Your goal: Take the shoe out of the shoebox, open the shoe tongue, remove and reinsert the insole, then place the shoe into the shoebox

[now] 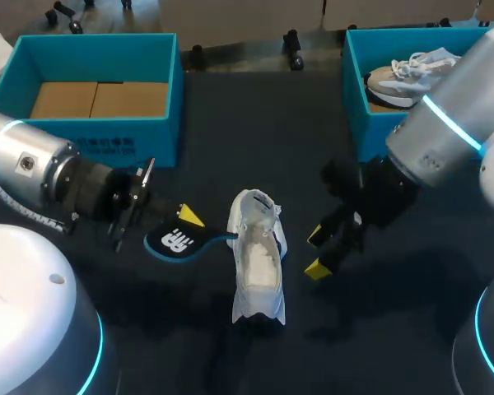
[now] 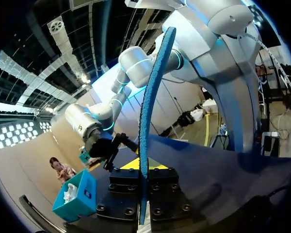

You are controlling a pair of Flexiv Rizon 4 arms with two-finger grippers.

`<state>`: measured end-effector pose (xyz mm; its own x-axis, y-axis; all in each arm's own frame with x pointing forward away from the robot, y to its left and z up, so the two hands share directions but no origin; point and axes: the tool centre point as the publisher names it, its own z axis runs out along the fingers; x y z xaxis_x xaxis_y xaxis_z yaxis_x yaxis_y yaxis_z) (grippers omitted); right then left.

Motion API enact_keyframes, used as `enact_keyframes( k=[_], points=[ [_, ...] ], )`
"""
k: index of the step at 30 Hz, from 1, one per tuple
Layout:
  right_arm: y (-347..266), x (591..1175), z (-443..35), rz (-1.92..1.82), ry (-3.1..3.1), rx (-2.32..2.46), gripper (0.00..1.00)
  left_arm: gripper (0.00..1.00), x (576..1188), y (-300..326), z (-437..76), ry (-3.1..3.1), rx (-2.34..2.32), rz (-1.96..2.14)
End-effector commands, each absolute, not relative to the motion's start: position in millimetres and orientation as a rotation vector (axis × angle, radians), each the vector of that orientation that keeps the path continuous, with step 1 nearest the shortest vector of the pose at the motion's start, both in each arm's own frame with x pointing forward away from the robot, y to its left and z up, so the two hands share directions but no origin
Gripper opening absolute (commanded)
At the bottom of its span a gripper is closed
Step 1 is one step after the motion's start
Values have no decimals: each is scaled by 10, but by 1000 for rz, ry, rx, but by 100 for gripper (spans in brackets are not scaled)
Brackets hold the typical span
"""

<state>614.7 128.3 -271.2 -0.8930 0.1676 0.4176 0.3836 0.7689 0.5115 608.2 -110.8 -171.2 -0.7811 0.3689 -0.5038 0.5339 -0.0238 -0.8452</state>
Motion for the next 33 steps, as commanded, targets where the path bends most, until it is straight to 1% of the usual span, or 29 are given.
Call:
enact_keyframes(
  k=[1,15,21,33],
  points=[
    [1346,6058,-2855,-887,-2619,-426,100,0,6053,-1178,-1798,2082,912,-1971],
    [1369,6081,-2848,-856,-2643,-403,100,0,6073,-1204,-1810,2085,884,-1981],
    [1400,6079,-2968,-831,-2764,-308,100,0,5907,-1232,-1949,2035,900,-2047],
    [1421,6057,-3126,-789,-2893,-163,100,0,5859,-1344,-2094,1993,878,-2125]
  ],
)
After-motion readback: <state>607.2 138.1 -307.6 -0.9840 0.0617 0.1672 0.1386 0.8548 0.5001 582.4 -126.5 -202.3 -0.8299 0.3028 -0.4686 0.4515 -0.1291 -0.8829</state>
